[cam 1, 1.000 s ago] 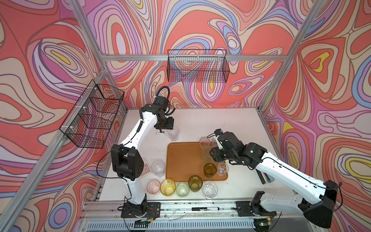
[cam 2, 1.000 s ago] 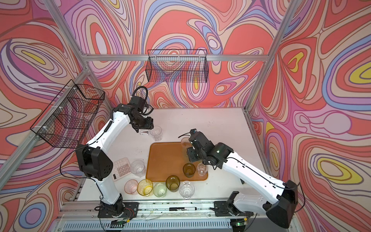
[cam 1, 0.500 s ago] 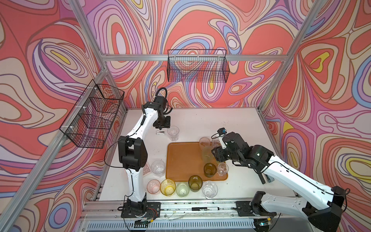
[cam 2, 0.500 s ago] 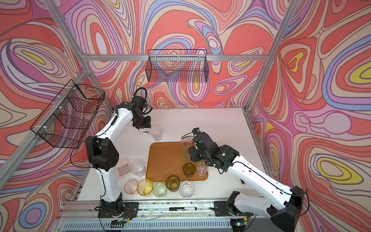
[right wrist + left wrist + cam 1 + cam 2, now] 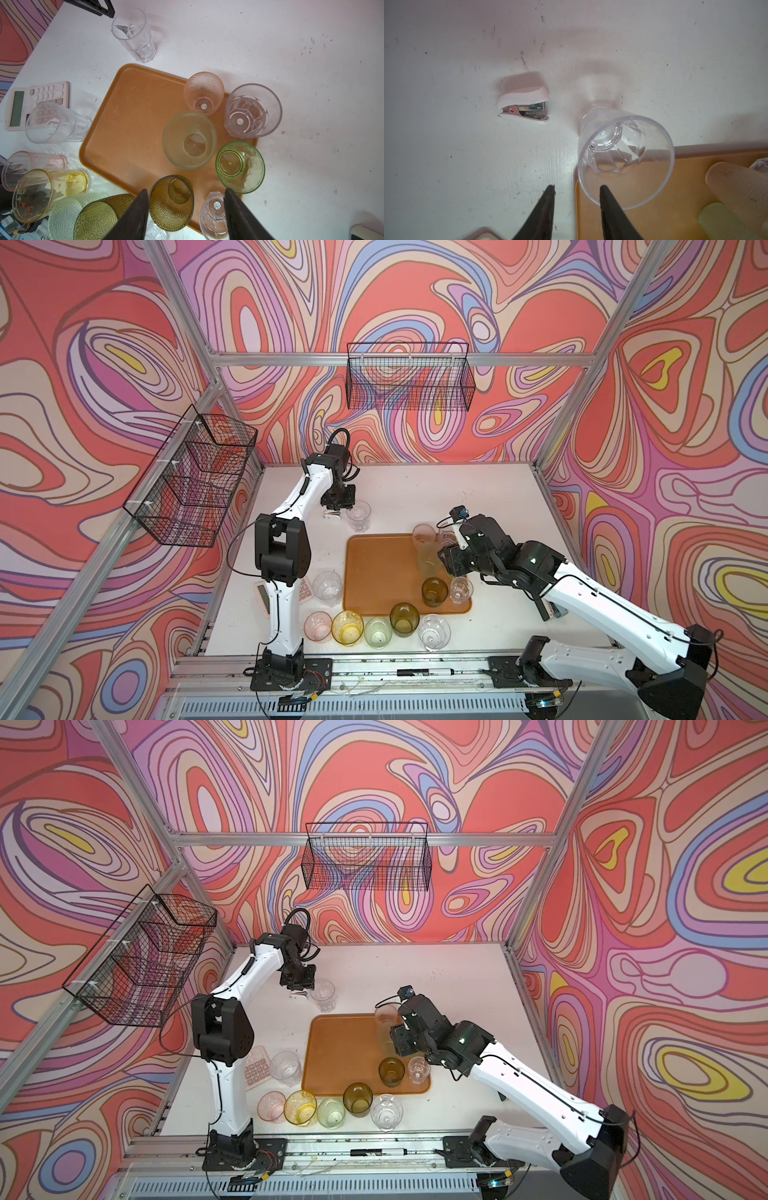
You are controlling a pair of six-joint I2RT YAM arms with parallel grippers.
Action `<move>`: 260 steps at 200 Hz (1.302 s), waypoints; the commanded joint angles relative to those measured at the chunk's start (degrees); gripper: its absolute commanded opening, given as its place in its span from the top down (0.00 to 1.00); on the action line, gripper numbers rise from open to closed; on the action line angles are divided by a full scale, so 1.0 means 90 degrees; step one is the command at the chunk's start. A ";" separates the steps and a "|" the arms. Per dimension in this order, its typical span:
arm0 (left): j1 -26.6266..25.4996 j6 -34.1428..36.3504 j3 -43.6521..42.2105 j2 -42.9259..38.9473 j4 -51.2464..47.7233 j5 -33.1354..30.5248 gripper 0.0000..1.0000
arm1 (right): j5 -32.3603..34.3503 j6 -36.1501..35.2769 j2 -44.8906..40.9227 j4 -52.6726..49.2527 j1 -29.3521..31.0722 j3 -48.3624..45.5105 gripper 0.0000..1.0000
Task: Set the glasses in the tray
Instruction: 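Lower left gripper onto the clear glass beyond the tray while right gripper rises, then close left gripper on the clear glass rim and lift it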
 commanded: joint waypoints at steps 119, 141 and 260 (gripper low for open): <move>0.0032 -0.0158 0.0041 0.0468 0.0129 0.0112 0.77 | 0.0028 -0.0051 -0.0034 0.0073 -0.0006 -0.0179 0.41; 0.0031 -0.0158 0.0041 0.0507 0.0119 0.0092 0.79 | 0.0026 -0.0045 -0.0024 0.0072 -0.0008 -0.0185 0.41; 0.0031 -0.0100 0.0060 0.0444 0.0023 0.0127 0.94 | 0.0029 0.0008 -0.0035 0.0079 -0.0004 -0.0218 0.41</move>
